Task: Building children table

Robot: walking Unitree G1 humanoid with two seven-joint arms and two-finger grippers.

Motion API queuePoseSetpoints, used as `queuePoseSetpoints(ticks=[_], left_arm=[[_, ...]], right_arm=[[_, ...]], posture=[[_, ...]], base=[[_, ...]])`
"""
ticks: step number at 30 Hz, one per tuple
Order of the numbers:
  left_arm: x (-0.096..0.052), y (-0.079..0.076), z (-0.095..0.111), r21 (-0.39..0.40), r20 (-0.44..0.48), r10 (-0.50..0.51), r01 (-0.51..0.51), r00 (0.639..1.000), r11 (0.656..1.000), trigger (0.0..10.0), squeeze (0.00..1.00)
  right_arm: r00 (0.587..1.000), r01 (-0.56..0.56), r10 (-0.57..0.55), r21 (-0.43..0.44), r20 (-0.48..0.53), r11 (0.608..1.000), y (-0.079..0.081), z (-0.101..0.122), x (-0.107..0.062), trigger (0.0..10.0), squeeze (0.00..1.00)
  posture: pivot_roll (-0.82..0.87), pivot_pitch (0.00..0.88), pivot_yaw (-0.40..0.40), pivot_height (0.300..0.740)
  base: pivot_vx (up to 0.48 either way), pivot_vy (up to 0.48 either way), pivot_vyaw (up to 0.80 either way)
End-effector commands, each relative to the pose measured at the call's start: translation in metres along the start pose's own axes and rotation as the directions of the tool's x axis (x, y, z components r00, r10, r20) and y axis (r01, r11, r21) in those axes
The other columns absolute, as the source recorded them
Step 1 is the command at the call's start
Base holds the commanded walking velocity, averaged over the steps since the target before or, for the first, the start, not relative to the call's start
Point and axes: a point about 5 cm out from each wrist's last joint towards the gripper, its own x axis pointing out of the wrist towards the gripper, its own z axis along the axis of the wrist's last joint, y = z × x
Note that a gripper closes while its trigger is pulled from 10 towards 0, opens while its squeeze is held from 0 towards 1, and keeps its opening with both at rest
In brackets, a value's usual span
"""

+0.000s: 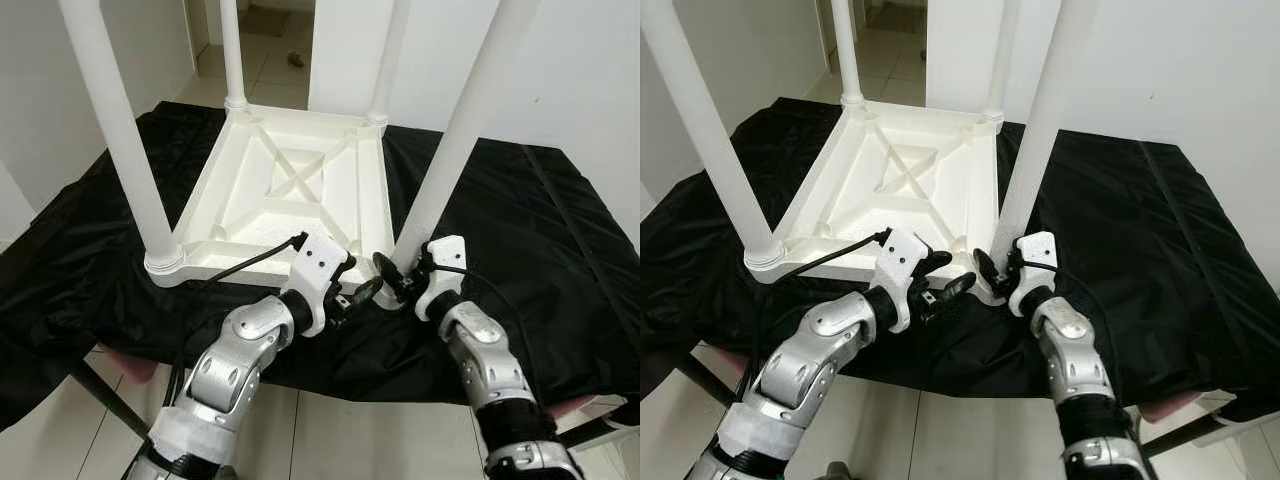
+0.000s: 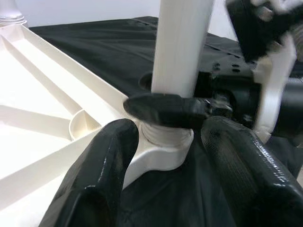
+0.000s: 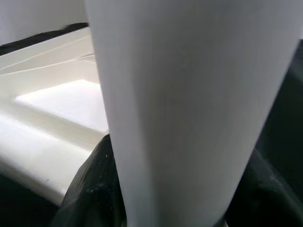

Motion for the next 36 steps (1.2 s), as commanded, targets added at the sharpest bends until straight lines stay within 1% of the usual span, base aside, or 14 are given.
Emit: queuePoseSetpoints(ticks=[1,3,6,8,10,19,20,26,31,32,33,34,35,36], left_arm=[[-0.001,-0.001,-0.003,0.012,-0.019,0.01,-0.009,1.0,1.0,10.0,0.0],[-0.001,-0.001,-0.003,0.012,-0.019,0.01,-0.009,1.0,1.0,10.0,0.0],[-0.004,-0.002,-0.009,0.015,-0.036,0.019,-0.018,0.999,1.0,10.0,0.0],[-0.004,-0.002,-0.009,0.015,-0.036,0.019,-0.018,0.999,1.0,10.0,0.0],[-0.004,-0.003,-0.011,0.014,-0.038,0.025,-0.025,0.999,1.0,10.0,0.0],[-0.004,-0.003,-0.009,0.014,-0.028,0.027,-0.026,0.999,1.0,10.0,0.0],[-0.004,-0.003,-0.009,0.015,-0.027,0.027,-0.027,0.999,1.0,10.0,0.0],[-0.004,-0.003,-0.008,0.016,-0.024,0.026,-0.026,0.999,1.0,10.0,0.0],[-0.004,-0.003,-0.008,0.019,-0.023,0.025,-0.025,0.999,1.0,10.0,0.0],[-0.004,-0.002,-0.007,0.02,-0.021,0.025,-0.025,0.999,0.999,10.0,0.0],[-0.004,-0.002,-0.007,0.02,-0.019,0.025,-0.024,1.0,0.999,10.0,0.0],[-0.004,-0.002,-0.007,0.02,-0.019,0.025,-0.024,1.0,0.999,10.0,0.0],[-0.004,-0.001,-0.006,0.012,-0.014,0.021,-0.021,1.0,1.0,10.0,0.0],[-0.004,-0.001,-0.006,0.012,-0.014,0.021,-0.021,1.0,1.0,10.0,0.0]], right_arm=[[0.994,0.105,-0.104,0.009,-0.022,0.994,-0.008,-0.001,-0.003,10.0,0.0],[0.994,0.105,-0.104,0.009,-0.022,0.994,-0.008,-0.001,-0.003,10.0,0.0],[0.946,0.325,-0.324,0.021,-0.029,0.946,-0.006,-0.004,-0.009,10.0,0.0],[0.946,0.325,-0.324,0.021,-0.029,0.946,-0.006,-0.004,-0.009,10.0,0.0],[0.88,0.473,-0.471,0.013,-0.052,0.881,0.003,-0.007,-0.017,10.0,0.0],[0.901,0.433,-0.431,0.03,-0.057,0.901,0.011,-0.004,-0.015,10.0,0.0],[0.906,0.424,-0.422,0.04,-0.048,0.905,0.01,-0.003,-0.014,10.0,1.0],[0.934,0.355,-0.356,0.058,0.012,0.933,0.007,0.005,-0.014,10.0,1.0],[0.946,0.321,-0.322,0.03,0.032,0.946,0.0,0.006,-0.015,10.0,1.0],[0.956,0.292,-0.291,-0.015,0.038,0.956,-0.005,0.007,-0.016,10.0,1.0],[0.967,0.255,-0.253,-0.065,0.035,0.965,-0.012,0.006,-0.017,10.0,0.8],[0.967,0.255,-0.253,-0.065,0.035,0.965,-0.012,0.006,-0.017,10.0,0.8],[0.977,0.212,-0.21,-0.085,0.029,0.974,-0.019,0.005,-0.017,10.0,0.0],[0.977,0.212,-0.21,-0.085,0.029,0.974,-0.019,0.005,-0.017,10.0,0.0]], posture=[[0.04,0.007,-0.036,0.74],[0.04,0.007,-0.036,0.74],[0.04,0.001,-0.051,0.74],[0.04,0.001,-0.051,0.74],[0.04,0.0,-0.057,0.74],[0.04,0.0,-0.064,0.74],[0.04,0.0,-0.064,0.74],[0.04,0.0,-0.063,0.74],[0.04,0.0,-0.063,0.74],[0.04,0.0,-0.062,0.74],[0.04,0.0,-0.061,0.74],[0.04,0.0,-0.061,0.74],[0.04,0.0,-0.057,0.74],[0.04,0.0,-0.057,0.74]], base=[[0.0,0.0,0.0],[0.0,0.0,0.0],[0.0,0.0,0.0],[0.0,0.0,0.0],[0.0,0.0,0.0],[0.0,0.0,0.0],[0.0,0.0,0.0],[0.0,0.0,0.0],[0.0,0.0,0.0],[0.0,0.0,0.0],[0.0,0.0,0.0],[0.0,0.0,0.0],[0.0,0.0,0.0],[0.0,0.0,0.0]])
